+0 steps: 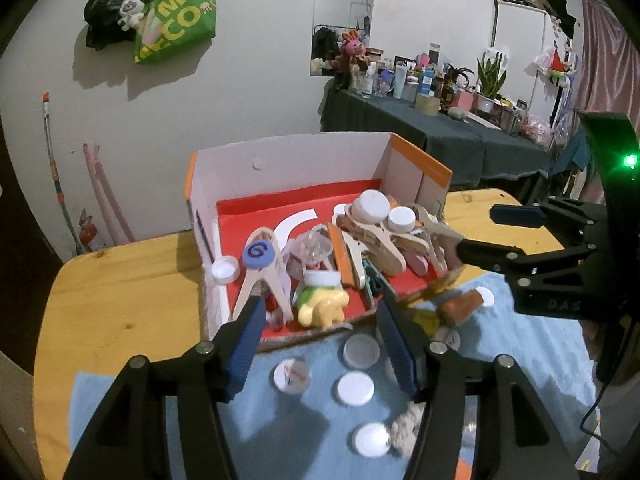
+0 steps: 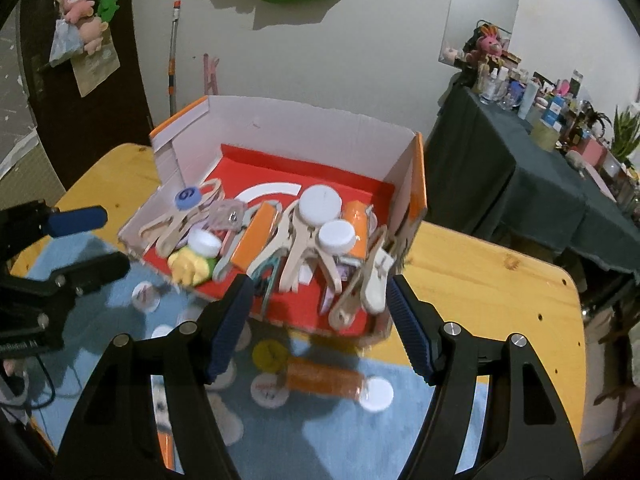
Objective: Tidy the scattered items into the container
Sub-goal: 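Withdraw both tools from the box back over the towel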
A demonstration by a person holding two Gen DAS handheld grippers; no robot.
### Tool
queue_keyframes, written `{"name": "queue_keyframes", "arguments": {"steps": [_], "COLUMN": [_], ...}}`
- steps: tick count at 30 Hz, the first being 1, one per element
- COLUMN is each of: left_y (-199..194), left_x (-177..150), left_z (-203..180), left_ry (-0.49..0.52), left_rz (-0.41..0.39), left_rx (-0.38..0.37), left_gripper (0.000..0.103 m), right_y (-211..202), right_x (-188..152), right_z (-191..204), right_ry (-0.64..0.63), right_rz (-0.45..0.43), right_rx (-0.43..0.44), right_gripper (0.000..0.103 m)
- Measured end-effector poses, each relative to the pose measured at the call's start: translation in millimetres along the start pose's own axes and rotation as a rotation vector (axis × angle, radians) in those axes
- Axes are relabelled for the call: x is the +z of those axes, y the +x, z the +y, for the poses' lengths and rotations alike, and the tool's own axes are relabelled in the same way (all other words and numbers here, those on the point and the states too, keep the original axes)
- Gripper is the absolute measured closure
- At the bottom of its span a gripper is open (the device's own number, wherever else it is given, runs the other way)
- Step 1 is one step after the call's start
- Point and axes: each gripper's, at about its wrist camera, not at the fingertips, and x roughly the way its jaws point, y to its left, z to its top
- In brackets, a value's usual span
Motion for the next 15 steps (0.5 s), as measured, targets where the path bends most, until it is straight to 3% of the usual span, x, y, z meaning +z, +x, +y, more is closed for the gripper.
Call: {"name": "queue_keyframes", "arguments": {"steps": [15], "left_y": [-2.1], "left_x": [-46.1], "left_z": [8.9], "left_ry": [-0.028], "left_rz": [0.051], "left_rx": [-0.011], "left_gripper": [0.041], "right_y": [-3.0], "right_x": [-52.8], "right_z": [-9.3], "right_ry": [-0.002], "right_rz": [0.071], "right_rx": [-0.038], "right_gripper": [0.035]}}
